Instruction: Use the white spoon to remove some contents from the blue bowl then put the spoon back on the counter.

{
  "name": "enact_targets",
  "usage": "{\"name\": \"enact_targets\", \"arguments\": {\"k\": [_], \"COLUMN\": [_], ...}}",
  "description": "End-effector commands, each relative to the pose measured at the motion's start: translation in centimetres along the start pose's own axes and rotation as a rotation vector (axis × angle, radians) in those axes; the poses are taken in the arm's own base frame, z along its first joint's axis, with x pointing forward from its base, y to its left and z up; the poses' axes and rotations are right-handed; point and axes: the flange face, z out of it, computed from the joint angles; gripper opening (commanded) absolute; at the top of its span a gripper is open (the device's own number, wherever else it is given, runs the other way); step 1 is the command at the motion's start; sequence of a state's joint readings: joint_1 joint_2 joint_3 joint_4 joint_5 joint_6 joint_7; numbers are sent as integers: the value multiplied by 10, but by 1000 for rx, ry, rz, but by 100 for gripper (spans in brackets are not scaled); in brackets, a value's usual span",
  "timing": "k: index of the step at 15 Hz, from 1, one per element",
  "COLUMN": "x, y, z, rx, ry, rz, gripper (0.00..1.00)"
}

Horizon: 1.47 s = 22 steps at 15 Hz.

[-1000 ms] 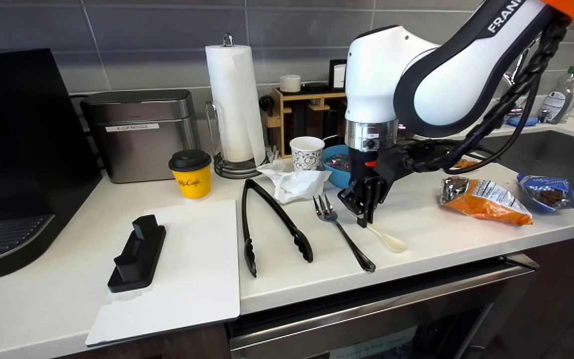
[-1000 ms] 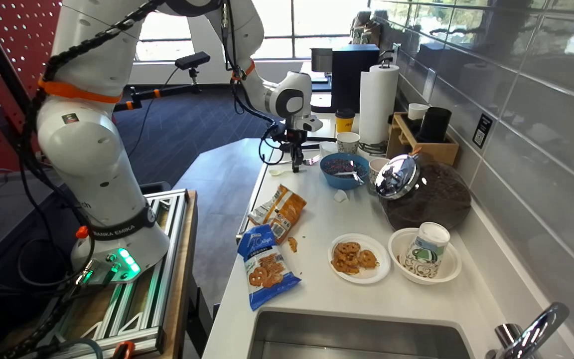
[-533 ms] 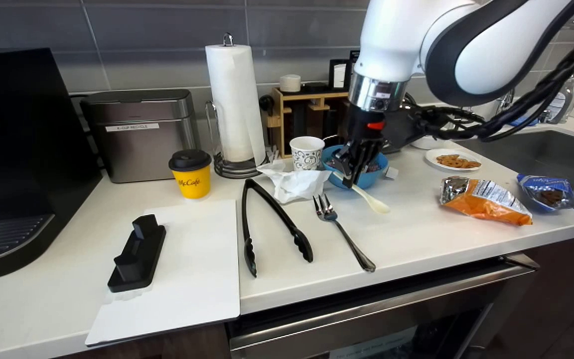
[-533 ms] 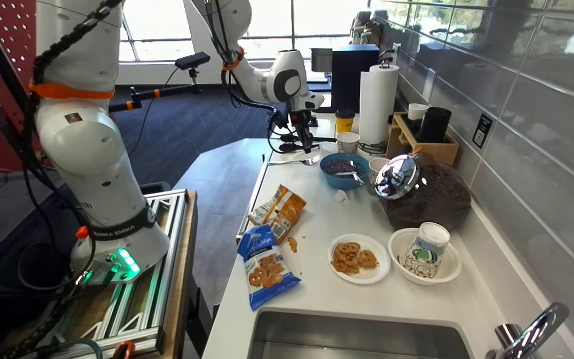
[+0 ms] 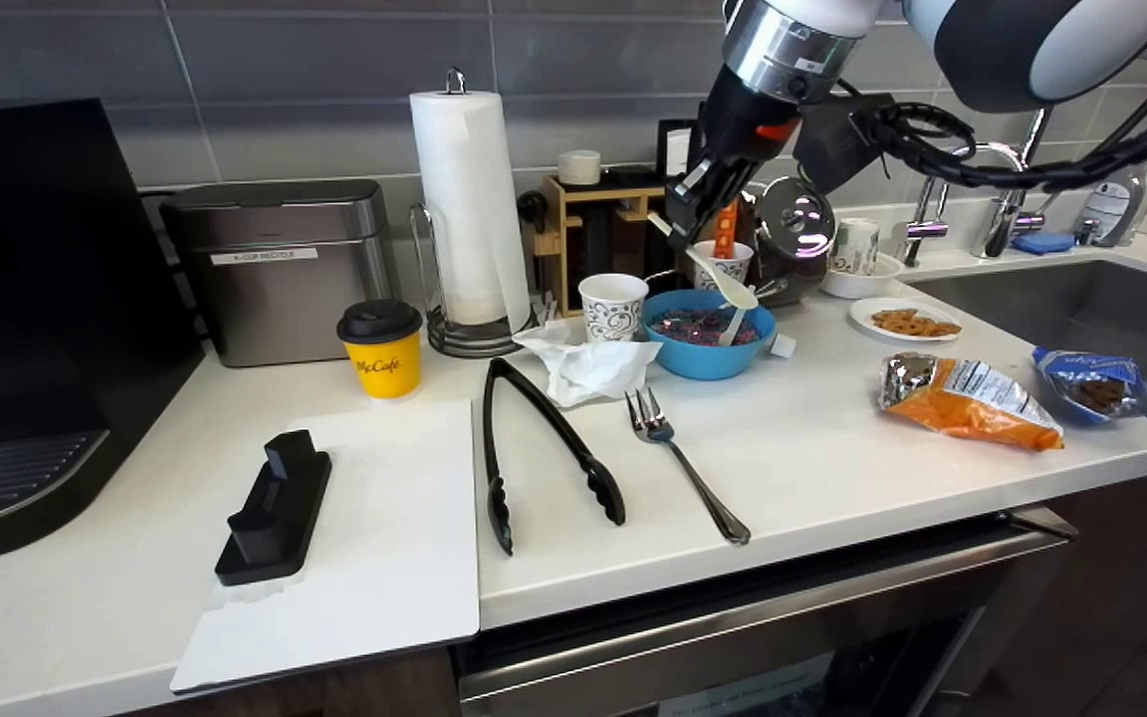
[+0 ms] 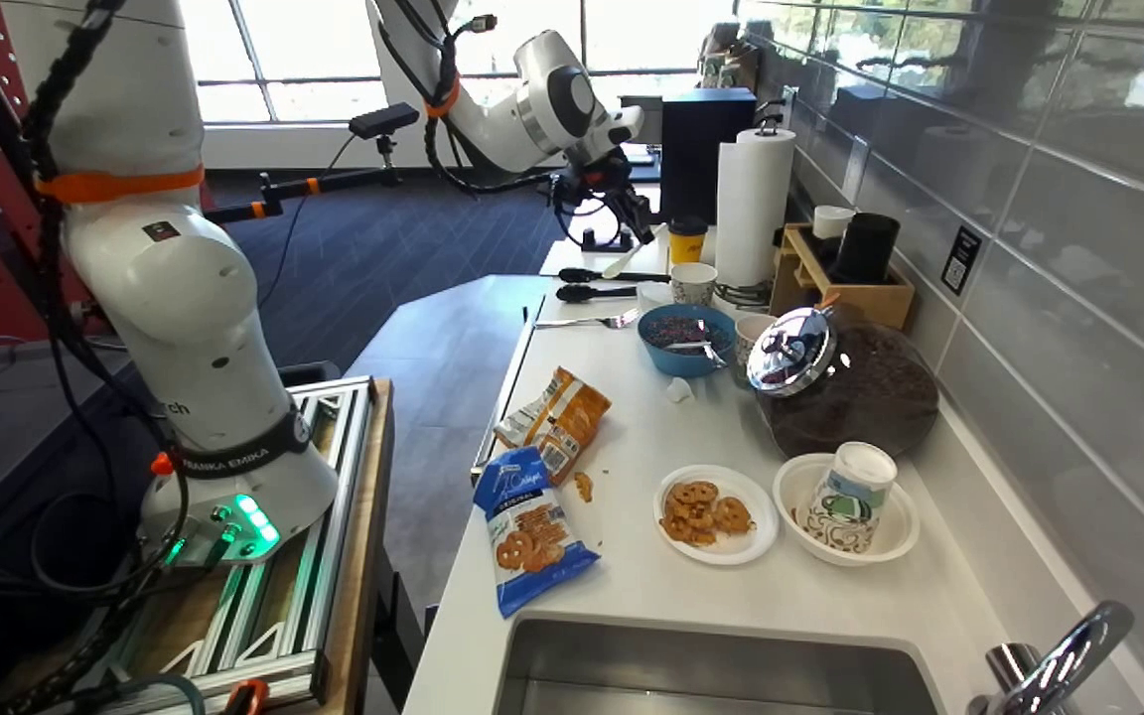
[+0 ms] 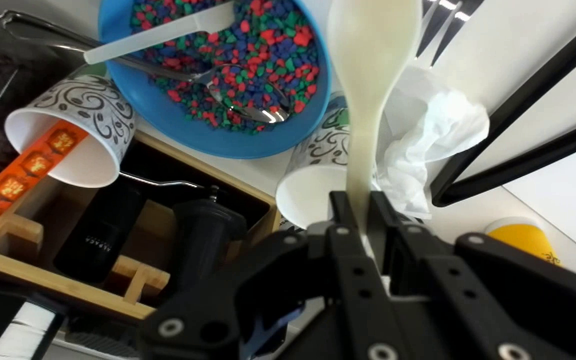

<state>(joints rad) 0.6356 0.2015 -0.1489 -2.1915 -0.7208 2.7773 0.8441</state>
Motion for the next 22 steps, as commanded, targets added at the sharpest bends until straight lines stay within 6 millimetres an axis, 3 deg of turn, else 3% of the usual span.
{"name": "enact_targets", "arguments": {"k": [1, 2, 3, 7, 10, 14, 22], "x": [0, -1, -1, 11, 9, 10, 19], "y": [1, 0, -1, 2, 8, 39, 82], "z": [1, 1, 1, 16, 30, 60, 89], "rx": [-2, -3, -2, 127, 241, 247, 256], "ry": [0, 0, 0, 110, 208, 254, 345], "rz": [-3, -5, -7, -108, -177, -223, -148], "gripper": [13, 13, 3, 3, 3, 3, 3]}}
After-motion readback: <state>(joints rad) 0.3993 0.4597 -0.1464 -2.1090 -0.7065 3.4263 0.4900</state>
